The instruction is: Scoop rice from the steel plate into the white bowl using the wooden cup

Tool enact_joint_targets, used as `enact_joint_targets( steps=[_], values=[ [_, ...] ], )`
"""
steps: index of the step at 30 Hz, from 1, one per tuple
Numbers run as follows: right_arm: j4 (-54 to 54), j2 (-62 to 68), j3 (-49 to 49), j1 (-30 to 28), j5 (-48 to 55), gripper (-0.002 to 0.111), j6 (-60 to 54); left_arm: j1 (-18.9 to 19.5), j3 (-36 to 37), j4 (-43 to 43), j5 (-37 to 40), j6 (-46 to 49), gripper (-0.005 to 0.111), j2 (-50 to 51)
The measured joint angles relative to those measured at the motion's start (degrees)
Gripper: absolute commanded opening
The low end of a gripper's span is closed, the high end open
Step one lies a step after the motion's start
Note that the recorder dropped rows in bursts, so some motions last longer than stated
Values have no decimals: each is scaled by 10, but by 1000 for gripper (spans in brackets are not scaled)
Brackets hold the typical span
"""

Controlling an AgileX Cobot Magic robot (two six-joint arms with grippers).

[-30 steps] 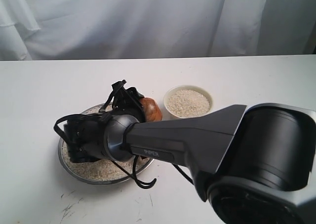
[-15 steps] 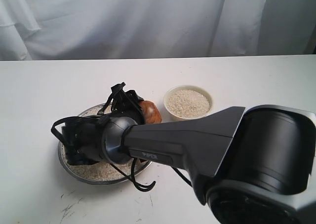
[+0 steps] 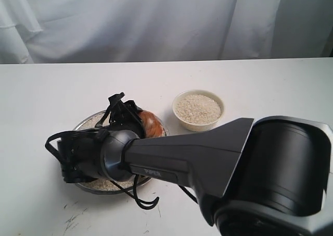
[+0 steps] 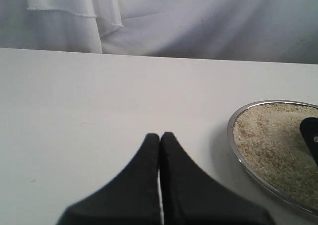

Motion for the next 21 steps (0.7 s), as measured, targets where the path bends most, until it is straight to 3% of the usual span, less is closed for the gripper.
enact_joint_targets(
  steps=[21],
  values=[
    [31, 2, -34, 1, -88, 0, 76, 0, 0, 0, 0, 0, 0, 0]
  ],
)
